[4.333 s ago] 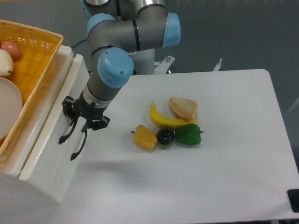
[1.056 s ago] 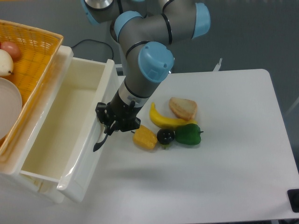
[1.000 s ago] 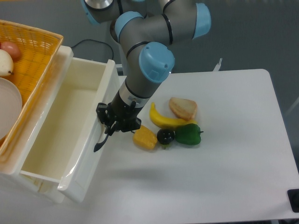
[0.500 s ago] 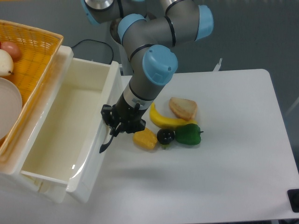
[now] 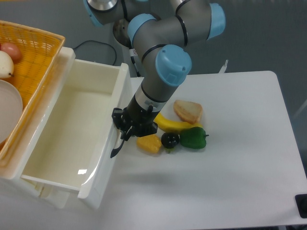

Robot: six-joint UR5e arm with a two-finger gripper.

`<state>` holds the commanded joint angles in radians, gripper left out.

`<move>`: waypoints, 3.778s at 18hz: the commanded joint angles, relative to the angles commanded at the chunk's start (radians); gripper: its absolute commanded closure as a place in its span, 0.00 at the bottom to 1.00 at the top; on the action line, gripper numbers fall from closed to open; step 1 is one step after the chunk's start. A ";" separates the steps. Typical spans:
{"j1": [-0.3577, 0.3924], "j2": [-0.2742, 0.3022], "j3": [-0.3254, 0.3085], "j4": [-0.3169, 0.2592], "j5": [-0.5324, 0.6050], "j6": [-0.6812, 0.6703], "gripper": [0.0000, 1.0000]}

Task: Slide open the top white drawer
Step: 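Keep pulling the drawer further open along its slide, then release the handle and move the gripper away toward the fruits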

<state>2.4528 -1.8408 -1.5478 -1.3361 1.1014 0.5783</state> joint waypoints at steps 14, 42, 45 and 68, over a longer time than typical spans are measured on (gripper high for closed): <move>0.015 -0.003 0.005 -0.002 0.000 0.026 0.73; 0.090 -0.012 -0.005 -0.008 -0.116 0.060 0.47; 0.098 -0.008 0.000 -0.006 -0.118 0.060 0.45; 0.416 -0.014 0.011 0.098 0.128 0.690 0.00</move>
<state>2.8685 -1.8546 -1.5370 -1.2379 1.2298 1.2679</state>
